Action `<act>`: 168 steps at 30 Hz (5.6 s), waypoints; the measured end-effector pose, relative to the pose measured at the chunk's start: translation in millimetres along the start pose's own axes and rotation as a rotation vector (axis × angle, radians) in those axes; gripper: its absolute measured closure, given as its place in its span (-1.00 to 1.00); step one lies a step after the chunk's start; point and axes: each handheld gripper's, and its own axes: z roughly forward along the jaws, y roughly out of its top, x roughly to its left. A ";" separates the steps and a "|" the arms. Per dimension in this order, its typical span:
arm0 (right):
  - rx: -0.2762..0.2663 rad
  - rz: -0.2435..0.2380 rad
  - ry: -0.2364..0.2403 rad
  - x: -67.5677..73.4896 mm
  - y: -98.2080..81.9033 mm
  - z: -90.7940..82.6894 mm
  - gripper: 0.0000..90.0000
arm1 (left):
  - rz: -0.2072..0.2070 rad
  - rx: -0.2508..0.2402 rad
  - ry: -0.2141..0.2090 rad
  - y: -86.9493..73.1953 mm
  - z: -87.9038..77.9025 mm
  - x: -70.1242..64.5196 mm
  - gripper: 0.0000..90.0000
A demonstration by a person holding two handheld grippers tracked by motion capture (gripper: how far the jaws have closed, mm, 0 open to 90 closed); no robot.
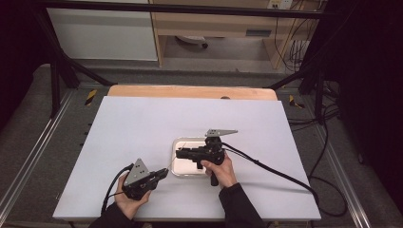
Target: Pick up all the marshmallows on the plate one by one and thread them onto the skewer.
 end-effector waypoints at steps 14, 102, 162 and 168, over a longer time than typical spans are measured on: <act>0.057 -0.024 -0.011 2.1 -14.5 12.1 0.70 | -0.024 -0.015 0.010 5.5 11.6 -3.5 0.97; 0.338 -0.277 -0.471 -47.3 -29.6 -24.9 0.71 | -0.066 0.065 -0.017 -4.2 0.8 8.8 0.97; -0.038 -0.118 -0.112 -4.7 25.4 -41.5 0.75 | -0.017 0.046 -0.058 -0.9 1.8 0.0 0.97; -0.033 -0.112 -0.100 -5.7 23.6 -39.0 0.75 | -0.017 0.048 -0.059 -1.0 2.0 0.0 0.97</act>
